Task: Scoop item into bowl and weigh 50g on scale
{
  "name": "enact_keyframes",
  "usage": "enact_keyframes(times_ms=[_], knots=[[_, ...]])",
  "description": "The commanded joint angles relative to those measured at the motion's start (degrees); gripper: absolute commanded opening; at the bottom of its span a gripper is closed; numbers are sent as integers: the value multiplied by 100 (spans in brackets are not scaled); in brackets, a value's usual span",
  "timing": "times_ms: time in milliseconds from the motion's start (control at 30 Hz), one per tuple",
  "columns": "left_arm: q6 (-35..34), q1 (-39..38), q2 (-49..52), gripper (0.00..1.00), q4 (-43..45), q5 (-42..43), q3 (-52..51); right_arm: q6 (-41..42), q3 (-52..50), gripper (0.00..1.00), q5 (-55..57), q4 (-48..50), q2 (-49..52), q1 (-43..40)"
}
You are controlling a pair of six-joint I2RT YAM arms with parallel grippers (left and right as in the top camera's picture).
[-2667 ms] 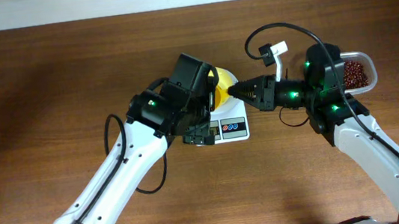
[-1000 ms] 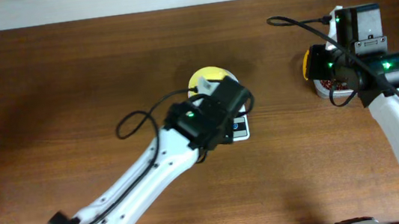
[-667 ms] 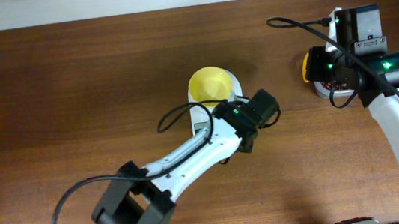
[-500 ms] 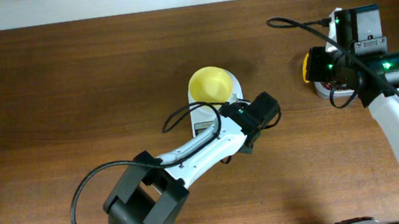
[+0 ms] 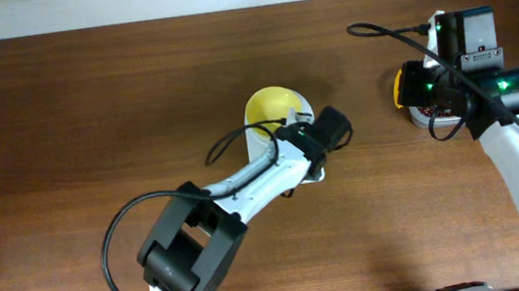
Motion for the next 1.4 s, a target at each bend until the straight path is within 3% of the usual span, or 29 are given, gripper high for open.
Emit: enact_keyframes(times_ms=[0, 667, 1367], knots=[[11, 46, 68, 0, 208, 42, 57, -42, 136, 4, -33, 0, -55, -26], [354, -157, 68, 0, 417, 57, -168, -42, 136, 4, -33, 0, -52, -26], [179, -122, 68, 0, 293, 20, -168, -44, 136, 4, -33, -4, -52, -26]])
